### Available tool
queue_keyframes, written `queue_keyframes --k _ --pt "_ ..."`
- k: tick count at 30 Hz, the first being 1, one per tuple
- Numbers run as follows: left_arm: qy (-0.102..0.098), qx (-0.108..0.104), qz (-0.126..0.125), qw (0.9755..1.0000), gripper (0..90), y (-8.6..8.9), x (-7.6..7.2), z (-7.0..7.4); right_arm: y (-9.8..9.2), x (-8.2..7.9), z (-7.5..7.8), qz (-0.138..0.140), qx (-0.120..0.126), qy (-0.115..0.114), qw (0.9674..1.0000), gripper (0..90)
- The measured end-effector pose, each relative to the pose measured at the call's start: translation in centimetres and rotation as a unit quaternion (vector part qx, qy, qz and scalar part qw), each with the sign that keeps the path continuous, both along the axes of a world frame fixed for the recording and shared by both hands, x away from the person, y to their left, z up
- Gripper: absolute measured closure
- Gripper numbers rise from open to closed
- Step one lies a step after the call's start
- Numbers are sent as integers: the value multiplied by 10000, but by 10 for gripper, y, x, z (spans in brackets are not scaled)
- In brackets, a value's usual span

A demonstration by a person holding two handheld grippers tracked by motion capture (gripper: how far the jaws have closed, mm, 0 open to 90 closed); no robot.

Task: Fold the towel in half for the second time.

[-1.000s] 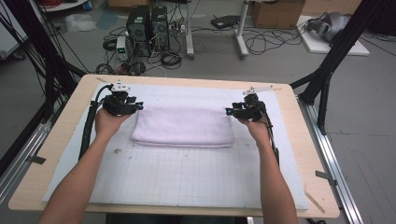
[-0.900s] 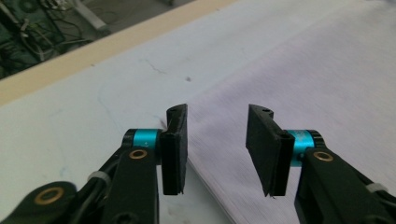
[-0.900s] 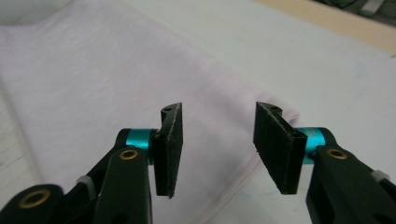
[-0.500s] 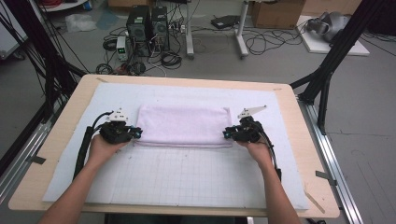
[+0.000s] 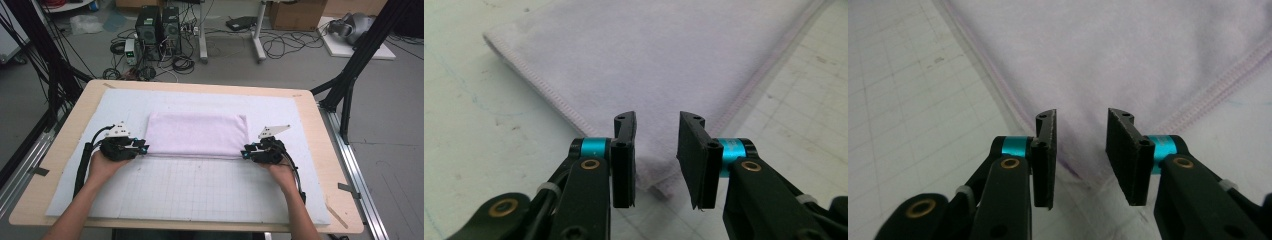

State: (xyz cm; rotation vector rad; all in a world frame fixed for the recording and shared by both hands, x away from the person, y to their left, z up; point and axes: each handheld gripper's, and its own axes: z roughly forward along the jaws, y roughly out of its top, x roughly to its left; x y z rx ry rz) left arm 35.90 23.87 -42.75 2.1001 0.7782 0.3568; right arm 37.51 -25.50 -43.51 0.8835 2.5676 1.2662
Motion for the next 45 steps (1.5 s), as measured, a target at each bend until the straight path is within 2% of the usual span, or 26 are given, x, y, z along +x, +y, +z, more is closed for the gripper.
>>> queue_keyframes --k 2,4,5,6,8,10,16,18,20,22,24,27,30,36,38,42,45 --pt "89 58 -38 9999 663 -2 0 -4 2 0 -1 17 -76 4 10000 622" --pt "147 253 -51 9996 674 -5 0 -11 5 1 -5 65 -151 43 9999 622" --pt "45 318 -43 9995 706 -6 -1 -13 6 0 -6 63 -181 32 9998 635" --pt "-35 301 -34 9995 746 -6 -2 -14 6 -1 -7 57 -173 35 9998 665" --pt "-8 272 -50 9996 845 -5 -2 -13 5 -1 -8 22 -186 19 9998 756" --pt "-10 263 -21 9997 872 -4 -3 -13 2 -2 -8 53 -176 14 9998 850" --pt "-43 199 38 9998 879 -1 -7 -12 -1 -6 -8 81 -1 23 10000 865" --pt "0 154 58 9999 849 0 -7 -11 -1 -6 -6 44 113 11 9999 803" --pt "35 44 61 10000 769 2 -8 -9 -1 -8 -4 8 283 37 9996 708" --pt "85 -125 108 9998 697 4 -11 -6 0 -11 -2 26 390 23 9992 660" --pt "9 -255 167 9995 669 5 -14 -4 2 -13 0 -29 460 -5 9989 612" --pt "5 -477 297 9984 598 8 -20 -2 5 -17 4 -85 486 -139 9987 502" --pt "-14 -564 401 9976 472 12 -24 1 6 -22 7 -143 485 -141 9986 403" --pt "-224 -525 483 9972 364 15 -34 8 12 -34 15 -280 285 -370 9985 228" --pt "-305 -598 497 9965 335 16 -38 11 12 -39 16 -380 289 -553 9973 209" --pt "-352 -591 546 9961 279 17 -42 14 9 -47 19 -445 291 -641 9965 170" --pt "-328 -502 568 9966 247 18 -45 12 7 -52 18 -481 362 -645 9961 140"
